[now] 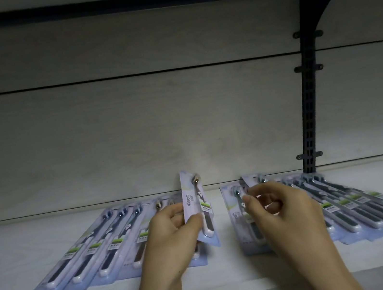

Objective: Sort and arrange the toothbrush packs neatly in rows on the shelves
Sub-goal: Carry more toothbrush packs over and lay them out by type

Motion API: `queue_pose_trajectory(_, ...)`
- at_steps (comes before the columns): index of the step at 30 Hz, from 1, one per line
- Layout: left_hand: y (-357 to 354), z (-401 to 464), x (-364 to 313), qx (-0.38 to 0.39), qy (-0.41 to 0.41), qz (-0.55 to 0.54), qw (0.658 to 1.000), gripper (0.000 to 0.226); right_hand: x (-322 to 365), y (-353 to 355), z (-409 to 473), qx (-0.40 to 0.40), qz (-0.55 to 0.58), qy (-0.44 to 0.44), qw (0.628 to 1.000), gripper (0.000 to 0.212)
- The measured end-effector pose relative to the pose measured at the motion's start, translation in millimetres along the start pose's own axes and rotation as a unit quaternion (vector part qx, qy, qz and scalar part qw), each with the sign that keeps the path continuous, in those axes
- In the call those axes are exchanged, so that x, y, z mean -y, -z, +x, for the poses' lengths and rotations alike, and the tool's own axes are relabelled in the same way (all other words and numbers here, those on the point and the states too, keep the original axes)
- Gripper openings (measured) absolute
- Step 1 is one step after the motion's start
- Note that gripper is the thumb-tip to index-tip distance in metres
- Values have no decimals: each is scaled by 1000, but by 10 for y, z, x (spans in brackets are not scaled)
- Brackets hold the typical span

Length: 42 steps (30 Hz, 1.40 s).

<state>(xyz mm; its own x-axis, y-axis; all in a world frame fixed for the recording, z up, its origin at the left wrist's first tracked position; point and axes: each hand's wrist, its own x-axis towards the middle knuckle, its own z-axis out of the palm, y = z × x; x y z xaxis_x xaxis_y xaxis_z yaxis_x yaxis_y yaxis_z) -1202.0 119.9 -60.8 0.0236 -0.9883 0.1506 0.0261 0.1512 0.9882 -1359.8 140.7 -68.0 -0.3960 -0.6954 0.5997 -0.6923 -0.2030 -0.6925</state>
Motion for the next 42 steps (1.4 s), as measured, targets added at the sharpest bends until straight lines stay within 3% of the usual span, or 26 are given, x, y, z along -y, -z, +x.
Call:
queue_pose_trajectory(3,-93,76,66,-24,-13,48,998,20,-64,33,37,-1,6,-4,1000,13)
queue_pose_trajectory(6,-167,141,163,-31,-16,109,993,39,-123,90,55,11,14,-5,1000,12)
queue_pose_trajectory(11,-290,128,231,-44,-48,213,975,45,-215,169,64,22,34,-12,999,11)
queue_pose_trajectory(16,-388,52,211,-77,-110,344,929,33,-293,218,69,18,22,0,1000,10)
queue_pose_trajectory(21,-421,27,176,-115,-147,469,863,36,-346,298,89,14,2,9,1000,13)
queue_pose_trajectory(25,-380,-11,113,-118,-159,507,839,41,-338,305,113,39,-70,26,996,22)
queue_pose_trajectory(29,-224,-85,90,-117,-186,502,836,40,-269,287,134,69,-119,43,990,29)
queue_pose_trajectory(42,809,-676,165,-222,-191,556,777,23,479,-426,-529,112,-14,209,971,28)
